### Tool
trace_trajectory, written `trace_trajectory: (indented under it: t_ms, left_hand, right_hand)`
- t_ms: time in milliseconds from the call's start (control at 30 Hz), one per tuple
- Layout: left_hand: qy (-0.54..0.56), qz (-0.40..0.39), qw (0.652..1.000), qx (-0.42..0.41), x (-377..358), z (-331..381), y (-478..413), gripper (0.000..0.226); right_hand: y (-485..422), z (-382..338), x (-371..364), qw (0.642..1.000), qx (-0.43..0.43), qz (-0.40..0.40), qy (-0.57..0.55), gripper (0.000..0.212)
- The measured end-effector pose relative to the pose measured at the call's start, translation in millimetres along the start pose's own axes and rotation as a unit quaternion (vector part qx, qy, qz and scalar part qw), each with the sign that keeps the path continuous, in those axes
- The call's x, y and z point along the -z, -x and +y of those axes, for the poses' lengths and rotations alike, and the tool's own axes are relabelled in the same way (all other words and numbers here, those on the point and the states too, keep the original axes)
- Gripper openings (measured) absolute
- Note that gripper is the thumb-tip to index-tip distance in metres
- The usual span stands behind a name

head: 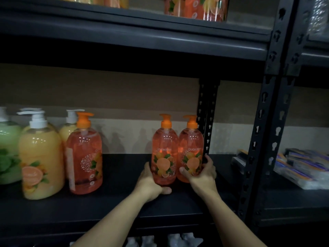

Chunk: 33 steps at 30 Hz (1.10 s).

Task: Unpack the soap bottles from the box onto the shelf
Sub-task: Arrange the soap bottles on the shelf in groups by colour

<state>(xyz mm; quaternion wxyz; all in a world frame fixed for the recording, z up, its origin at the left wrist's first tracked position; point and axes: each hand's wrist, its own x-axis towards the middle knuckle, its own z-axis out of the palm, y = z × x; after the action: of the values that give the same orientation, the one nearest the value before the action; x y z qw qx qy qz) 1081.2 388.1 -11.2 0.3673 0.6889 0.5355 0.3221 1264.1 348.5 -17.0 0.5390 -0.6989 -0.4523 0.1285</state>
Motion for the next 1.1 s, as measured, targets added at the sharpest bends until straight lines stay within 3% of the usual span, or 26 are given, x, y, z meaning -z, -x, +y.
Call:
trace_trajectory:
  t_ms: [133,233,300,400,467,633,767,867,1100]
  left_hand:
    - [-0.094,-0.005,0.994,-0.058,36.5,-21.8,34.0,0.063]
    - [-0.268,0.105,0.948,-0.135,76.5,-43.7,60.9,0.025]
    - [-0.321,0.18,0.916,-0.157,105.9,-62.9,75.9,0.015]
    - [-0.322,0.274,0.893,-0.153,136.7,-94.5,83.8,0.019]
    - [-0.332,0.3,0.883,-0.142,149.2,-114.7,84.3,0.028]
    - [-0.398,0.277,0.872,-0.069,156.5,-135.7,85.9,0.062]
    - [-0.402,0.25,0.879,-0.062,157.9,-135.2,86.3,0.08]
    - [-0.437,0.219,0.871,-0.05,159.5,-130.2,89.7,0.099]
    - [-0.453,0.226,0.861,-0.046,159.4,-137.2,83.7,0.099]
  right_hand:
    - [5.6,-7.6,2.7,0.996,0.024,0.084,-0.02,0.067]
    - [27.8,-24.2,6.0,0.981,0.085,0.169,-0.03,0.036]
    - [52.4,-40.4,-8.0,0.973,0.148,0.175,-0.02,0.026]
    - [90.1,-68.5,-56.7,0.974,0.199,0.1,-0.046,0.026]
    - [107.9,-87.3,-97.6,0.985,0.166,0.018,-0.049,0.021]
    - [124.3,-127.7,-174.3,0.979,0.022,-0.188,-0.081,0.096]
    - [120.9,-136.7,-211.1,0.966,0.002,-0.236,-0.102,0.121]
    - [113.2,-139.6,-219.8,0.962,-0.006,-0.235,-0.138,0.12]
    - [105.4,-139.7,-231.5,0.963,-0.015,-0.229,-0.142,0.083]
